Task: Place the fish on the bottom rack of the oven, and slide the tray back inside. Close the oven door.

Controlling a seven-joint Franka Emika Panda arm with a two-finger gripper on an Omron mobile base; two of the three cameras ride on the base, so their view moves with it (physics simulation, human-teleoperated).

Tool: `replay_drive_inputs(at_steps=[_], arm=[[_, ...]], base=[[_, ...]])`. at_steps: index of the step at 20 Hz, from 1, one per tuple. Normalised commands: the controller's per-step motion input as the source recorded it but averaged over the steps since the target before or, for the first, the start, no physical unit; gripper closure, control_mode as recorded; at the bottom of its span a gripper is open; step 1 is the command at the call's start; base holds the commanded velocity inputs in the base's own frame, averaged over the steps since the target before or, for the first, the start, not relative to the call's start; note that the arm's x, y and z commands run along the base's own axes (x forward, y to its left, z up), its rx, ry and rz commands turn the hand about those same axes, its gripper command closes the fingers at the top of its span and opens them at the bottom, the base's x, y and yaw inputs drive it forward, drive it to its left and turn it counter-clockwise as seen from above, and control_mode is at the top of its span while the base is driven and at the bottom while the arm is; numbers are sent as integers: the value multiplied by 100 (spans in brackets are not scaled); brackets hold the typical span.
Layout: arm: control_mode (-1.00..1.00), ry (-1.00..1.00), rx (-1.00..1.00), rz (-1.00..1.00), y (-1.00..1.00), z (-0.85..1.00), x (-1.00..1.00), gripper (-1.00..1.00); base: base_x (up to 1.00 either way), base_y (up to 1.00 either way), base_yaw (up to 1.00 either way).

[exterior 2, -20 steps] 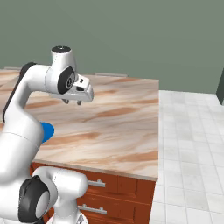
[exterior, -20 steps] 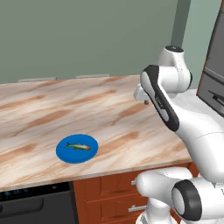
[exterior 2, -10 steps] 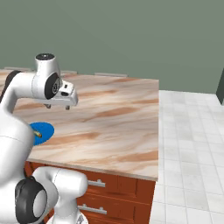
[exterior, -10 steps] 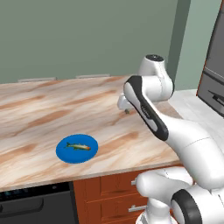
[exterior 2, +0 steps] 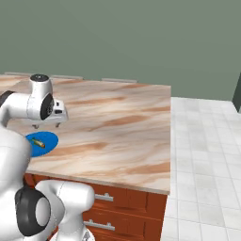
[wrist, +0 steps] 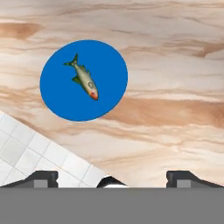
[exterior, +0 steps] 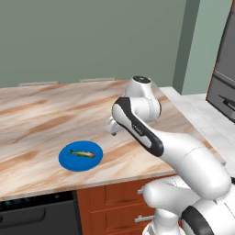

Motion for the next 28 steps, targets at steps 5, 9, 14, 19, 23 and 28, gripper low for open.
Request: replay_drive_inputs(at_steps=[5, 9, 14, 19, 23, 28], arm=[[-100, 2, 0, 12, 88, -63, 28, -100], [-100, 0, -2, 7, 82, -53, 35, -100], [-100, 1, -7, 0, 63, -43, 37, -100], [-100, 0, -8, 0, 31, -32, 34, -100], [-100, 0, -6, 0, 13, -28, 36, -100], [-100, 0, -4, 0, 0, -30, 27, -100]], base=[[0, 0, 0], [0, 0, 0], [0, 0, 0], [0, 0, 0], [0, 0, 0], [0, 0, 0]])
